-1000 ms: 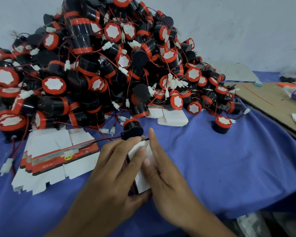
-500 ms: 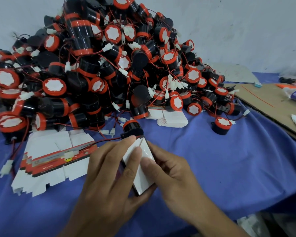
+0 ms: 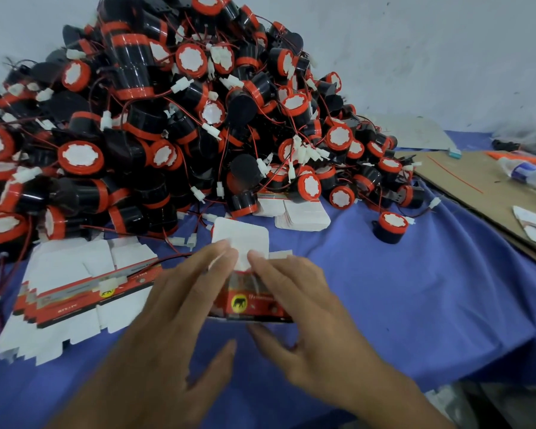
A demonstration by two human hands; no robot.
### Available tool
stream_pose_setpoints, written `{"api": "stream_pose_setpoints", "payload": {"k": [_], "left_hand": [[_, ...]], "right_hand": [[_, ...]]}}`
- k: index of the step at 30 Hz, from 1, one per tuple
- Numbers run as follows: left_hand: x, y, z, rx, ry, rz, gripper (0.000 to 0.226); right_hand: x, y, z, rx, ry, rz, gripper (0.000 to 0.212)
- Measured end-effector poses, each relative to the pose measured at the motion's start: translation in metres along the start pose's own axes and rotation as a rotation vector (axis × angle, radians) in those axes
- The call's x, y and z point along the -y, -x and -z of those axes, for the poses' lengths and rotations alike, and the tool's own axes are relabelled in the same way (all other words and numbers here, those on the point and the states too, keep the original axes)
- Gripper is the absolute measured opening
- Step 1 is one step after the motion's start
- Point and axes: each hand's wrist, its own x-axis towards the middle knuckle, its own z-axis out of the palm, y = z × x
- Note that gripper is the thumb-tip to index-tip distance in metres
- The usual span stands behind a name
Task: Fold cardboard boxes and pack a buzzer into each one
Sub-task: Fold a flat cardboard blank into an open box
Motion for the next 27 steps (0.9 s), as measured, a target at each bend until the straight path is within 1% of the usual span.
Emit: {"api": "stream_pose_setpoints", "payload": {"k": [2,4,7,8,10,12,14,16,19,21,24,26,27], "left_hand": [[0.016,0.003,-0.004,0.082,-0.063,-0.02,0.079],[0.024,0.004,-0.007,0.114,-0.057,0.015,0.076],[0.022,0.007,-0.01,0.118,0.097,0.138,0.061],[0.022,0.006,-0.009,0.121,0.103,0.175,0.054],[0.022,0.003,-0.008,0.102,0.051,0.214,0.04],[0.02,-0.001,-0.007,0.07,-0.053,0.188,0.035],[0.016,-0.003,-0.004,0.069,-0.096,0.177,0.037],[0.013,-0.003,-0.003,0.093,-0.124,0.197,0.038],[0.015,-0.003,-0.004,0.072,-0.135,0.239,0.033],[0.017,-0.004,-0.002,0.074,-0.109,0.317,0.043],[0.015,-0.002,0.0,0.067,-0.164,0.415,0.058],[0.009,-0.001,0.002,0.087,-0.241,0.449,0.062],[0.007,0.004,0.001,0.084,-0.274,0.439,0.062]], "right_hand": [[-0.002,0.0,-0.006,0.032,0.146,0.096,0.078],[-0.001,0.0,-0.014,0.041,0.255,0.163,0.077],[0.001,0.0,-0.024,0.004,0.36,0.215,0.056],[0.003,-0.001,-0.026,-0.001,0.382,0.207,0.05],[0.005,-0.004,-0.029,0.007,0.4,0.162,0.034],[0.008,-0.005,-0.029,0.016,0.399,0.105,0.019],[0.01,-0.004,-0.028,0.021,0.399,0.051,0.019],[0.013,-0.003,-0.028,0.042,0.407,-0.023,0.025],[0.015,-0.005,-0.023,0.144,0.37,-0.201,0.034],[0.015,-0.007,-0.018,0.22,0.343,-0.283,0.038],[0.013,-0.005,-0.014,0.246,0.294,-0.271,0.041],[0.012,-0.004,-0.013,0.198,0.271,-0.227,0.041],[0.011,-0.004,-0.012,0.165,0.264,-0.207,0.043]]}}
